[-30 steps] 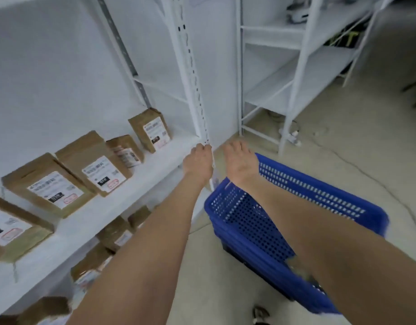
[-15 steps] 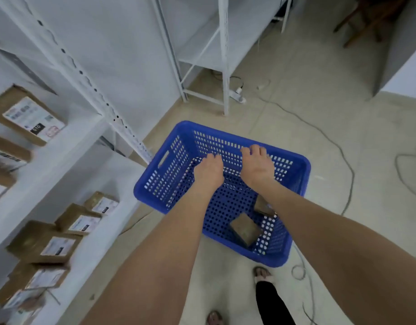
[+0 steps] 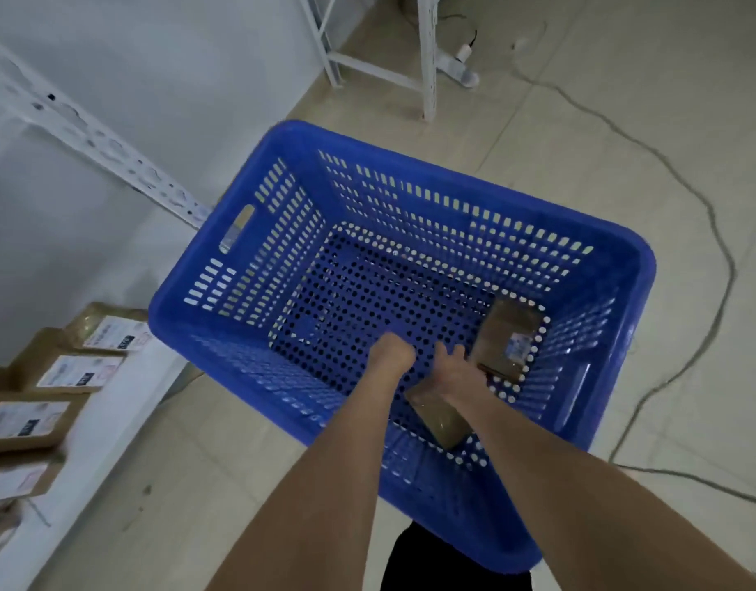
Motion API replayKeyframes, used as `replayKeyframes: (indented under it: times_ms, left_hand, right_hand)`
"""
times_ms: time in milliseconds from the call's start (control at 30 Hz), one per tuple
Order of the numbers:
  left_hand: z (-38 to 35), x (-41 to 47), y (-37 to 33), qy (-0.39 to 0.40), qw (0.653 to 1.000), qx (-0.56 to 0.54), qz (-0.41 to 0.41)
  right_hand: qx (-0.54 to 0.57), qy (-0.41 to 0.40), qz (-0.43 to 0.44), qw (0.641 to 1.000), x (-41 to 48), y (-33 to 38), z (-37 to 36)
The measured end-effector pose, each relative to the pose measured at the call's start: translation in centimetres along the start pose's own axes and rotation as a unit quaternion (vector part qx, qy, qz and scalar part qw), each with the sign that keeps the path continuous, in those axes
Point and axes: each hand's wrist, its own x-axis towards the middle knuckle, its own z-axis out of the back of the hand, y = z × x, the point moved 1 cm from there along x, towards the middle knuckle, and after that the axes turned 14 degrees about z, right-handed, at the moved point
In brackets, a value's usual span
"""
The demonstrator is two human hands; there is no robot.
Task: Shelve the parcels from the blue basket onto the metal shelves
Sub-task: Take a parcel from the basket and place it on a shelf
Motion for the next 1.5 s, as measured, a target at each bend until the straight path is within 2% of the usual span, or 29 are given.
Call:
replayKeyframes:
  times_ms: [167,267,400,467,533,600,700,867,1067,1167,1233,1267,1367,1433,1500]
  left_hand:
    - [-1.0,5.2,0.6,0.01,0.999,-0.029,0.021]
    - [-0.9,7.1,0.9,0.02,0.998,-0.059,0.026]
    - [-0.2,7.8,1.2,0.028,0.995,-0.089,0.033]
    - [1.3,7.1,1.6,0.009,0.993,-0.11,0.038]
    - [3.8,5.6,2.2,-0.025,0.987,-0.155,0.034]
    - [7.2,3.5,3.1,-0.067,0.979,-0.192,0.018]
    - [12.9,-1.1,4.8,-0.115,0.965,-0.235,-0.01]
    - [20.9,-9.9,8.6,-0.131,0.939,-0.317,-0.026]
    - [26.1,-19.7,13.8,-0.05,0.869,-0.491,-0.031]
    - [27.5,-23.8,16.4,0.02,0.813,-0.577,-0.071]
    - [28.2,-25.7,18.5,0.012,0.79,-0.602,-0.114]
    - [28.6,-26.4,19.6,-0.02,0.793,-0.595,-0.13]
    - [29.9,-28.4,23.4,-0.158,0.836,-0.508,-0.136]
    - [30.6,-29.7,25.9,-0.234,0.856,-0.44,-0.139]
    - [31.0,-31.0,28.0,-0.264,0.859,-0.409,-0.159]
  right_hand:
    - [-0.032,0.067,-0.049,0.996,4.3,0.0,-4.6]
    - [-0.073,0.061,-0.064,0.993,5.9,-0.1,-6.2]
    - [-0.086,-0.006,-0.046,0.995,6.3,-0.2,-6.0]
    - [-0.028,-0.055,-0.013,0.998,5.9,0.7,-4.0]
    - [0.076,-0.12,0.039,0.989,5.1,2.8,-0.5]
    - [0.191,-0.168,0.085,0.963,3.5,5.9,3.7]
    - [0.356,-0.188,0.107,0.909,-0.2,10.6,9.0]
    - [0.538,-0.157,0.161,0.812,-8.5,16.8,14.4]
    - [0.637,-0.072,0.232,0.732,-18.5,23.6,18.5]
    - [0.666,-0.014,0.268,0.696,-22.5,26.1,19.3]
    - [0.661,0.018,0.283,0.694,-24.2,27.3,19.4]
    - [0.64,0.03,0.288,0.711,-24.9,28.0,19.4]
    - [0.558,0.055,0.31,0.768,-26.7,29.9,19.2]
    - [0.528,0.078,0.318,0.784,-28.4,31.5,18.7]
    - [0.515,0.094,0.311,0.794,-29.5,33.1,17.9]
